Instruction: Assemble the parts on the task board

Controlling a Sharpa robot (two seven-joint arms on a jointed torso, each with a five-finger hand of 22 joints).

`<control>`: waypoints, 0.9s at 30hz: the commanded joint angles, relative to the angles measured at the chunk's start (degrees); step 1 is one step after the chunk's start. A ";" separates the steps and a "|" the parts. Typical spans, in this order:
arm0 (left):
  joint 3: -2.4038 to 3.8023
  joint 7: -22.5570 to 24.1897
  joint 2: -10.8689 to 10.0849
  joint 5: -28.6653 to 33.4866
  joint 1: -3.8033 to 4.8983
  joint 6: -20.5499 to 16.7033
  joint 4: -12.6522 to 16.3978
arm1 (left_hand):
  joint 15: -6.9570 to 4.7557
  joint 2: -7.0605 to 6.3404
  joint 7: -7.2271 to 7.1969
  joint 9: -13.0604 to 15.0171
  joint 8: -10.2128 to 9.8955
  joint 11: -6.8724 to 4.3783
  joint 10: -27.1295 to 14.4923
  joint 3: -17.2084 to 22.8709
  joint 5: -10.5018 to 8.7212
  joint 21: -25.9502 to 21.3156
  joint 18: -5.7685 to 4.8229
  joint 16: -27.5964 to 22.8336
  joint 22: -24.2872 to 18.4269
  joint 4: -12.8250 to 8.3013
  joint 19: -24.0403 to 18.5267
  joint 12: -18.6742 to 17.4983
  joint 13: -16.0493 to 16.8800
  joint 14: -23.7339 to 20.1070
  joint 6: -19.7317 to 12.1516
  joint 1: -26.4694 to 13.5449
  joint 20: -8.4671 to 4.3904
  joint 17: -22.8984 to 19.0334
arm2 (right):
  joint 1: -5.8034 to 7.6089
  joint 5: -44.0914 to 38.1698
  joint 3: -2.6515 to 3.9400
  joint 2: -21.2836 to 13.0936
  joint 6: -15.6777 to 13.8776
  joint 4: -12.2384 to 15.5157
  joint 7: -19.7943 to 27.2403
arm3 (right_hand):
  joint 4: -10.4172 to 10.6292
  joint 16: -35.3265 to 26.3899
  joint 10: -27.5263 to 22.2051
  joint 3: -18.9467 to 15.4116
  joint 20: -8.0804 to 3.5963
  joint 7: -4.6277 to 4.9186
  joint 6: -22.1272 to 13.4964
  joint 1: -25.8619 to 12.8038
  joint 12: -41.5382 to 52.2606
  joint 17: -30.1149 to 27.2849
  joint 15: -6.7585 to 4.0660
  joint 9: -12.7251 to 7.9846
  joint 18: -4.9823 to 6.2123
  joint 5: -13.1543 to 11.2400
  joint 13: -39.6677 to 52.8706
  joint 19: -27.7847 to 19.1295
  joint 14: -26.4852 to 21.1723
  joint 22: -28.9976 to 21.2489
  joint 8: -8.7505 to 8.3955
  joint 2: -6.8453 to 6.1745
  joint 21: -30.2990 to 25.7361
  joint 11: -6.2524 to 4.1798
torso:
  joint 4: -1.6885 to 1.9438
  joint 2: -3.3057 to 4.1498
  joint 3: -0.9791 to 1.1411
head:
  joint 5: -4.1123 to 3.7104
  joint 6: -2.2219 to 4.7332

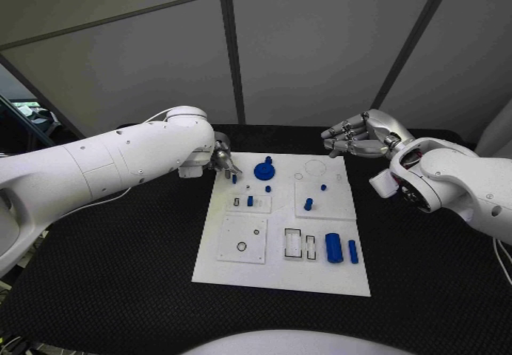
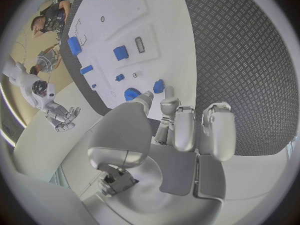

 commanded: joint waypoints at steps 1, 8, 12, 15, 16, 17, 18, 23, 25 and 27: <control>-0.02 1.11 0.08 0.28 0.04 0.99 -0.01 | -0.55 0.19 -0.13 0.16 0.27 -0.12 0.38 0.11 0.19 0.39 -0.46 0.35 3.82 -0.65 1.17 0.26 0.13 3.37 0.52 1.19 -0.25 6.67 | 0.13 -0.04 0.04 0.06 0.44 -0.03 0.30 | 0.34 -0.25 0.03 0.12 0.12 0.45 -0.01 -0.26 -0.19 -0.06 0.19 -0.01 0.18 0.36 -0.07 0.40 0.11 -0.09 -0.16 0.19 -0.23 0.36 | -0.02 0.00 -0.01 | -0.05 -0.07; -0.03 1.25 0.07 0.88 0.04 1.45 -0.02 | -0.62 0.32 -0.21 0.23 0.17 -0.21 0.49 0.18 0.18 0.59 -0.52 0.39 4.09 -0.84 1.28 0.36 0.26 3.39 0.58 1.54 -0.31 6.70 | 0.13 -0.04 0.04 0.09 0.48 -0.06 0.29 | 0.34 -0.25 0.03 0.12 0.12 0.45 -0.01 -0.26 -0.19 -0.06 0.19 -0.01 0.18 0.36 -0.07 0.40 0.11 -0.09 -0.16 0.19 -0.23 0.36 | 0.02 0.00 0.00 | -0.03 -0.21; -0.03 1.30 0.02 0.94 0.04 1.47 -0.04 | -0.63 0.35 -0.22 0.25 0.16 -0.22 0.52 0.19 0.18 0.60 -0.53 0.39 4.11 -0.85 1.29 0.38 0.28 3.39 0.60 1.57 -0.32 6.70 | 0.13 -0.04 0.04 0.12 0.52 -0.07 0.28 | 0.34 -0.25 0.03 0.12 0.12 0.45 -0.01 -0.26 -0.19 -0.06 0.19 -0.01 0.18 0.36 -0.07 0.40 0.11 -0.09 -0.16 0.19 -0.23 0.36 | 0.02 0.03 -0.01 | -0.01 -0.25; -0.03 1.32 0.00 0.96 0.04 1.57 -0.06 | -0.63 0.36 -0.22 0.25 0.16 -0.22 0.54 0.19 0.17 0.61 -0.53 0.39 4.12 -0.85 1.29 0.41 0.32 3.39 0.61 1.57 -0.32 6.70 | 0.13 -0.04 0.04 0.14 0.53 -0.08 0.28 | 0.34 -0.25 0.03 0.12 0.12 0.45 -0.01 -0.26 -0.19 -0.06 0.19 -0.01 0.18 0.36 -0.07 0.40 0.11 -0.09 -0.16 0.19 -0.23 0.36 | 0.00 0.01 -0.01 | -0.03 -0.42; -0.03 1.32 -0.01 0.96 0.04 1.61 -0.06 | -0.64 0.36 -0.23 0.25 0.16 -0.22 0.55 0.19 0.17 0.66 -0.54 0.40 4.18 -0.85 1.32 0.43 0.34 3.39 0.61 1.58 -0.32 6.71 | 0.13 -0.04 0.04 0.15 0.54 -0.09 0.28 | 0.34 -0.25 0.03 0.12 0.12 0.45 -0.01 -0.26 -0.19 -0.06 0.19 -0.01 0.18 0.36 -0.07 0.40 0.11 -0.09 -0.16 0.19 -0.23 0.36 | 0.00 0.01 -0.01 | -0.02 -0.41; -0.03 1.32 -0.02 0.97 0.04 1.65 -0.05 | -0.64 0.36 -0.23 0.25 0.16 -0.22 0.56 0.19 0.17 0.69 -0.55 0.41 4.22 -0.85 1.33 0.44 0.36 3.39 0.62 1.58 -0.32 6.72 | 0.13 -0.04 0.04 0.15 0.54 -0.09 0.29 | 0.34 -0.25 0.03 0.12 0.12 0.45 -0.01 -0.26 -0.19 -0.06 0.19 -0.01 0.18 0.36 -0.07 0.40 0.11 -0.09 -0.16 0.19 -0.23 0.36 | 0.00 0.01 -0.01 | -0.01 -0.44; -0.03 1.33 -0.03 0.97 0.04 1.70 -0.05 | -0.64 0.36 -0.23 0.25 0.16 -0.22 0.56 0.19 0.17 0.69 -0.55 0.41 4.22 -0.85 1.33 0.44 0.36 3.39 0.62 1.58 -0.32 6.72 | 0.13 -0.04 0.04 0.16 0.54 -0.10 0.29 | 0.34 -0.25 0.03 0.12 0.12 0.45 -0.01 -0.26 -0.19 -0.06 0.19 -0.01 0.18 0.36 -0.07 0.40 0.11 -0.09 -0.16 0.19 -0.23 0.36 | 0.00 0.01 -0.01 | -0.01 -0.44; -0.03 1.35 -0.03 0.98 0.04 1.67 -0.04 | -0.65 0.36 -0.22 0.27 0.16 -0.23 0.60 0.16 0.16 0.74 -0.57 0.42 4.28 -0.84 1.36 0.48 0.40 3.40 0.66 1.56 -0.33 6.73 | 0.13 -0.04 0.04 0.20 0.55 -0.11 0.30 | 0.34 -0.25 0.03 0.12 0.12 0.45 -0.01 -0.26 -0.19 -0.06 0.19 -0.01 0.18 0.36 -0.07 0.40 0.11 -0.09 -0.16 0.19 -0.23 0.36 | -0.01 -0.01 0.01 | -0.02 -0.43; -0.03 1.37 -0.02 0.98 0.04 1.66 -0.05 | -0.68 0.44 -0.27 0.32 0.13 -0.26 0.62 0.19 0.15 0.73 -0.57 0.44 4.28 -0.89 1.36 0.47 0.38 3.40 0.77 1.69 -0.36 6.74 | 0.13 -0.04 0.04 0.21 0.55 -0.11 0.30 | 0.34 -0.25 0.03 0.12 0.12 0.45 -0.01 -0.26 -0.19 -0.06 0.19 -0.01 0.18 0.36 -0.07 0.40 0.11 -0.09 -0.16 0.19 -0.23 0.36 | -0.02 -0.01 0.00 | -0.02 -0.52; -0.03 1.41 -0.01 0.98 0.04 1.68 -0.07 | -0.76 0.82 -0.39 0.42 0.01 -0.37 0.67 0.54 0.21 0.74 -0.57 0.45 4.32 -1.28 1.36 0.45 0.35 3.42 0.91 2.39 -0.44 6.75 | 0.13 -0.04 0.04 0.23 0.56 -0.12 0.32 | 0.34 -0.25 0.03 0.12 0.12 0.45 -0.01 -0.26 -0.19 -0.06 0.19 -0.01 0.18 0.36 -0.07 0.40 0.11 -0.09 -0.16 0.19 -0.23 0.36 | -0.01 -0.01 -0.01 | -0.03 -0.58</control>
